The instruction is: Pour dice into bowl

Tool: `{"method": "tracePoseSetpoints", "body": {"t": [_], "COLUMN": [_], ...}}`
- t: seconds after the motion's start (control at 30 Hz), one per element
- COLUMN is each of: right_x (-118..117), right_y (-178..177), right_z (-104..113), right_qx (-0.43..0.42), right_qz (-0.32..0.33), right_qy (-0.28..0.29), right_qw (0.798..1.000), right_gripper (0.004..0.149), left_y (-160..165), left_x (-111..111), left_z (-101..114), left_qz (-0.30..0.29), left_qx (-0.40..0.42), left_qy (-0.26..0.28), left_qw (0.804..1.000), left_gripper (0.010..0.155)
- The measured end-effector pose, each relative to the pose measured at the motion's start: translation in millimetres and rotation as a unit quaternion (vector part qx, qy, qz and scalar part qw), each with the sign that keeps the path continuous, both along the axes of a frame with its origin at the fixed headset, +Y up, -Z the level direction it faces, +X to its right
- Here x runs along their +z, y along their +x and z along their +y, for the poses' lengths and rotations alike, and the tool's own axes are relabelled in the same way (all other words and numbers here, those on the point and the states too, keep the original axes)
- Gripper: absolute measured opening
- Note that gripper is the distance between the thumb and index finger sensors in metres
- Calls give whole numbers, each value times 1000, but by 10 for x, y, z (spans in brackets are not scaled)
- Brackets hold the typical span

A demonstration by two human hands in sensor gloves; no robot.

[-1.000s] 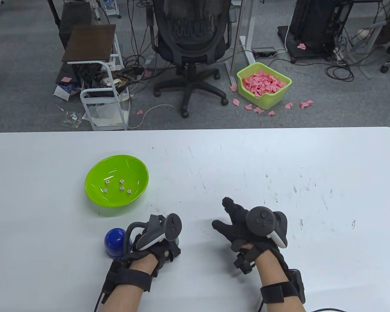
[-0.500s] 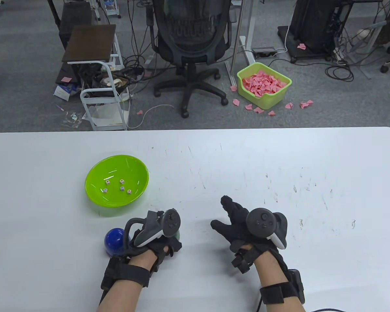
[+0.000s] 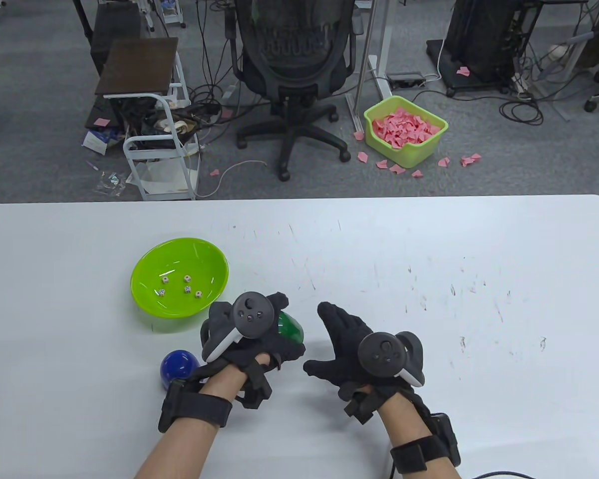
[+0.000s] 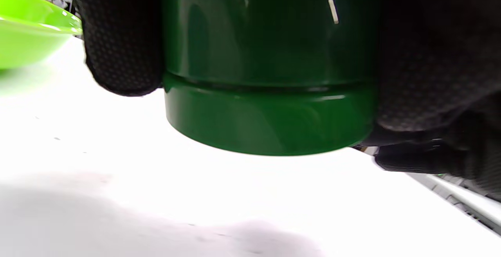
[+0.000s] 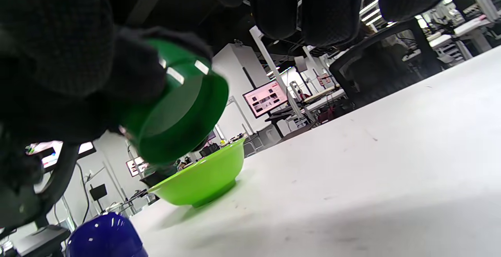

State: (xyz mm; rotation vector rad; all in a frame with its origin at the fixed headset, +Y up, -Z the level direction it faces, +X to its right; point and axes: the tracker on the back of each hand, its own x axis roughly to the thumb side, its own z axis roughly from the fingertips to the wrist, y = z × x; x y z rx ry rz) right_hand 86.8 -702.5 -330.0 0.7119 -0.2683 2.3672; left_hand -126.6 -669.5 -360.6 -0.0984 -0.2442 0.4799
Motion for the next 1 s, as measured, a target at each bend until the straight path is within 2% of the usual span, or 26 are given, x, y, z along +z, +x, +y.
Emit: {"method": "tracePoseSetpoints", "body": {"t": [0.23, 0.37, 0.5, 0.7, 0.8, 0.87, 1.0], "right_x": [40, 18, 13, -9, -28, -45, -86], "right_y": [-82, -23, -5, 22, 52, 80, 159], "right_z": [-18, -6, 1, -3, -12, -19, -33], "right_qx": [-12, -49, -48, -45, -50, -60, -86], "right_qz": [4, -7, -10, -10, -13, -15, -20], "right_qy": [26, 24, 22, 13, 6, -1, -21], "right_qw": [1000, 998, 999, 999, 999, 998, 996], "right_gripper": [117, 116, 116, 115, 114, 114, 114], "left_y": [206, 261, 279, 270, 297, 313, 338], "left_x": [63, 98, 96, 30, 3, -12, -37], "left_z": [51, 61, 54, 51, 82, 115, 218], "left_qz": [-18, -16, -23, -87, -114, -123, -128], "left_qx": [64, 85, 86, 111, 93, 75, 49], "left_qy": [-18, -24, -38, -135, -160, -150, -96], "left_qw": [998, 996, 995, 981, 976, 978, 986], "left_gripper": [104, 104, 105, 109, 109, 109, 102]}}
